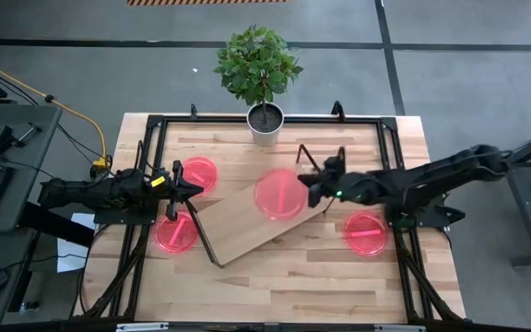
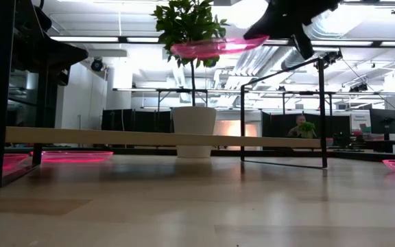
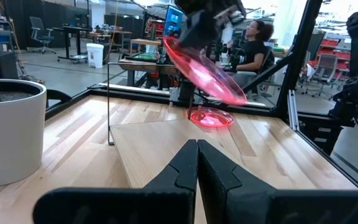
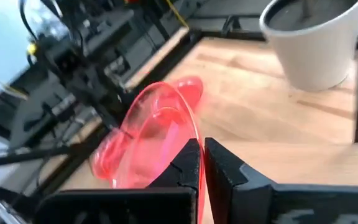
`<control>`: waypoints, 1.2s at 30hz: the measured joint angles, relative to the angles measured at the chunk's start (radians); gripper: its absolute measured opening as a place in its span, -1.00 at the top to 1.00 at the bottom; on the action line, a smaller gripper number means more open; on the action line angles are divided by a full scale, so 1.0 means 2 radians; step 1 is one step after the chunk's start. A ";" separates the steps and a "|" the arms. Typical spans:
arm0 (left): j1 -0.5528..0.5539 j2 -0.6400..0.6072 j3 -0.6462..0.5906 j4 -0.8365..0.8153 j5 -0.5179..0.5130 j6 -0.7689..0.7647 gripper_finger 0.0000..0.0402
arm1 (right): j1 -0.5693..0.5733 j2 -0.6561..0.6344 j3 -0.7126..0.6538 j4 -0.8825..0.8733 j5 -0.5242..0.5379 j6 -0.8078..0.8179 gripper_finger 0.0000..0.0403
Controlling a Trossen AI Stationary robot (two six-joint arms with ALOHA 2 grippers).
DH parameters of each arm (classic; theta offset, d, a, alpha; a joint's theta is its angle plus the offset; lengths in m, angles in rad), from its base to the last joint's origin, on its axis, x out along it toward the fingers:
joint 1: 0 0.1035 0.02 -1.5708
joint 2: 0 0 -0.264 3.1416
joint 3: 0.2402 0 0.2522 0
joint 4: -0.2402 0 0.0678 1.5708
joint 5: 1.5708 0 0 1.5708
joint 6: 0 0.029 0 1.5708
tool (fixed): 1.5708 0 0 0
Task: Place and stack plates onto a shelf
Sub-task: Put the pink plate on the shelf
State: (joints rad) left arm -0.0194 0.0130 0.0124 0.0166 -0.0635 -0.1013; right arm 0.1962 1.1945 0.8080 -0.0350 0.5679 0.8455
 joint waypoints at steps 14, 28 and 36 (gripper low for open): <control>0.000 0.000 0.000 0.000 0.000 0.000 1.00 | 0.043 0.225 0.313 -0.412 0.103 0.061 1.00; 0.000 0.000 0.000 0.000 0.000 0.000 1.00 | 0.026 0.313 0.350 -0.536 0.105 0.145 1.00; 0.000 0.000 0.000 0.000 0.000 0.000 1.00 | 0.032 0.313 0.350 -0.474 0.099 0.119 1.00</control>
State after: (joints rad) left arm -0.0195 0.0130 0.0126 0.0164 -0.0635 -0.1013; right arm 0.2601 1.8198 1.5078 -0.9826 0.7664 1.0839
